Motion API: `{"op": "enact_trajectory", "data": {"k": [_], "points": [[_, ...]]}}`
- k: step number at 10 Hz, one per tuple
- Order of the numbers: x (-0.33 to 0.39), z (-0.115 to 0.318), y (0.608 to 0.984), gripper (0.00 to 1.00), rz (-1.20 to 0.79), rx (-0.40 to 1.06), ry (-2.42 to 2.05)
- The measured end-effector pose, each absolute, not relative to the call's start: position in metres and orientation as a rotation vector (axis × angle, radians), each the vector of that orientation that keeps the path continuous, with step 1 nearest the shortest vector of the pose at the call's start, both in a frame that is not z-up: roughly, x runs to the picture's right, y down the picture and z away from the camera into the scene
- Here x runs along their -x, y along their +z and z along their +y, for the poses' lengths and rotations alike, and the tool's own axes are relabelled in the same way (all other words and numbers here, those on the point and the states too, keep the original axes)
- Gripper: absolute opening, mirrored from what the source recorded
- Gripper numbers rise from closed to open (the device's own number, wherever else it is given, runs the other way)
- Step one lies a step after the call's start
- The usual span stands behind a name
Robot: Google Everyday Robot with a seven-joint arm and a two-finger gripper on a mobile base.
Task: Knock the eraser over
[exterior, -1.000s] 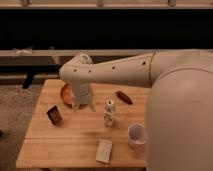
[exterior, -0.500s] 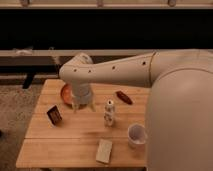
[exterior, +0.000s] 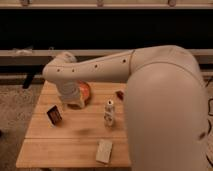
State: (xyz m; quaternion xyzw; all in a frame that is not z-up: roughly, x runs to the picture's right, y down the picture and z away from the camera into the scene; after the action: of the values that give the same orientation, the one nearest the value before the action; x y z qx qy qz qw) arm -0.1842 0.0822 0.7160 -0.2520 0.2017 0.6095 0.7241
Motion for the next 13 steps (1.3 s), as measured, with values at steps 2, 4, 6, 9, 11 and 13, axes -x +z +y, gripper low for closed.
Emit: {"op": "enact_trajectory", "data": {"k": [2,4,6,9,11,13], "points": [[0.227,0.068,0.729,0.65,0.402,0.546,1.309],[0.267,0.051,0.746,0.65,0.35,0.53,1.268],[0.292,0.044,0.763,0.65,0.322,0.521,1.232],[0.302,0.055,0.785,0.65,0.335,0.507,1.193],[0.282,0.065,0.793,0.65,0.346,0.497,1.185],[0.252,0.072,0.79,0.65,0.362,0.484,1.196]]}}
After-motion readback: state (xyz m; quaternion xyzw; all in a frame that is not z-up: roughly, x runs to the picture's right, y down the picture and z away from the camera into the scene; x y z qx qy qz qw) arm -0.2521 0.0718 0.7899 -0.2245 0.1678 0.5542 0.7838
